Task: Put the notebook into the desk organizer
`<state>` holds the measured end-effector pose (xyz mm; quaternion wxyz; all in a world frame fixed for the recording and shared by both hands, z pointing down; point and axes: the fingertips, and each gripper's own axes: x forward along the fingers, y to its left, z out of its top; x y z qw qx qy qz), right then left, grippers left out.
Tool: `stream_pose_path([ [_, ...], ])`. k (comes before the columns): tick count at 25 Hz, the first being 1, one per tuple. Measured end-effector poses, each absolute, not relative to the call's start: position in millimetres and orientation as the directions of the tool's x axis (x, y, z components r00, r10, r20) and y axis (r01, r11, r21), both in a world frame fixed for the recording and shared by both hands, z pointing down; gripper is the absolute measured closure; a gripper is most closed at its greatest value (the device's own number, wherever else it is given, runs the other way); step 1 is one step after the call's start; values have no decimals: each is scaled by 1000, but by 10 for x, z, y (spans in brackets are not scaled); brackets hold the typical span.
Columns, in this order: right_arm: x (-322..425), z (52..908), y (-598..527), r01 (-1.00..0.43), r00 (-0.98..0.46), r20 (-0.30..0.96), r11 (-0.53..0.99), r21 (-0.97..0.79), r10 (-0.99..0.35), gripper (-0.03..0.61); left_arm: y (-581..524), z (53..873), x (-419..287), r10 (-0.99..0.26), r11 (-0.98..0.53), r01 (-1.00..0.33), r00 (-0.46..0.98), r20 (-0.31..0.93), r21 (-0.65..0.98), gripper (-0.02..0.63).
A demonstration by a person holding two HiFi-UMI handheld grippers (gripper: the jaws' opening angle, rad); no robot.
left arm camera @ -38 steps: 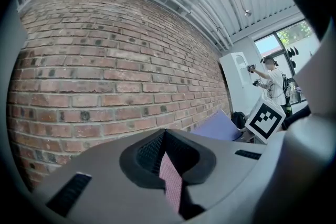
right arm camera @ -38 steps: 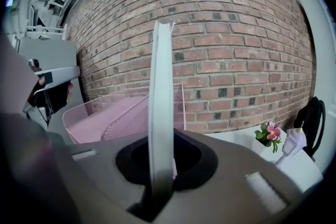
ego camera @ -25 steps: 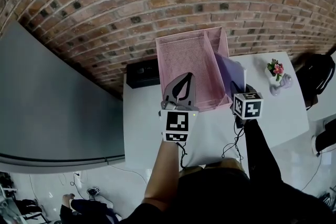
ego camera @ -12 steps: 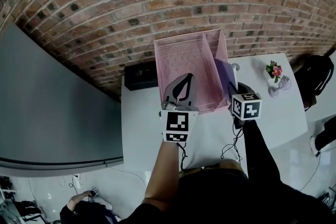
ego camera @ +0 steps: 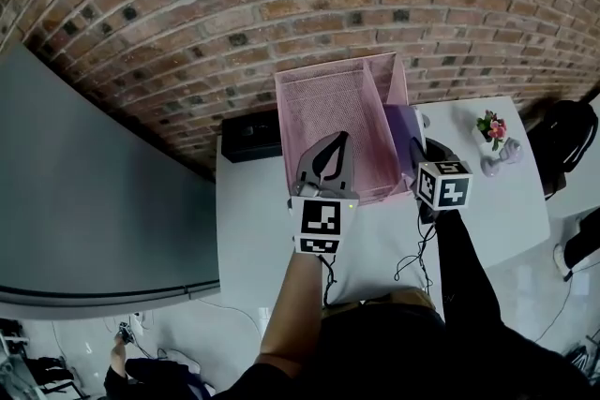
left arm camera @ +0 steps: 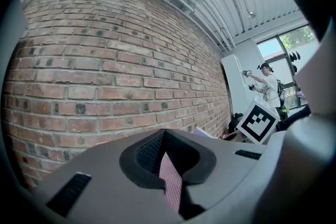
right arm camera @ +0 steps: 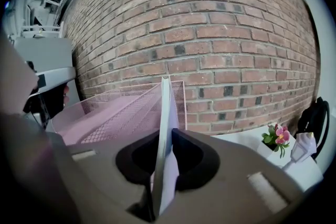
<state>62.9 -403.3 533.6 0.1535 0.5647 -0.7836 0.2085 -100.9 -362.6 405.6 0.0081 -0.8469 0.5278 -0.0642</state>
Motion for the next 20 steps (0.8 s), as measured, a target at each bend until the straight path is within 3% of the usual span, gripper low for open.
stream_pose_path([
  [20,622,5258,-4726,-952,-303,455,282,-116,-837,548,-3829,3988,-1120,-913,-404,-911,396,98,-87,606],
])
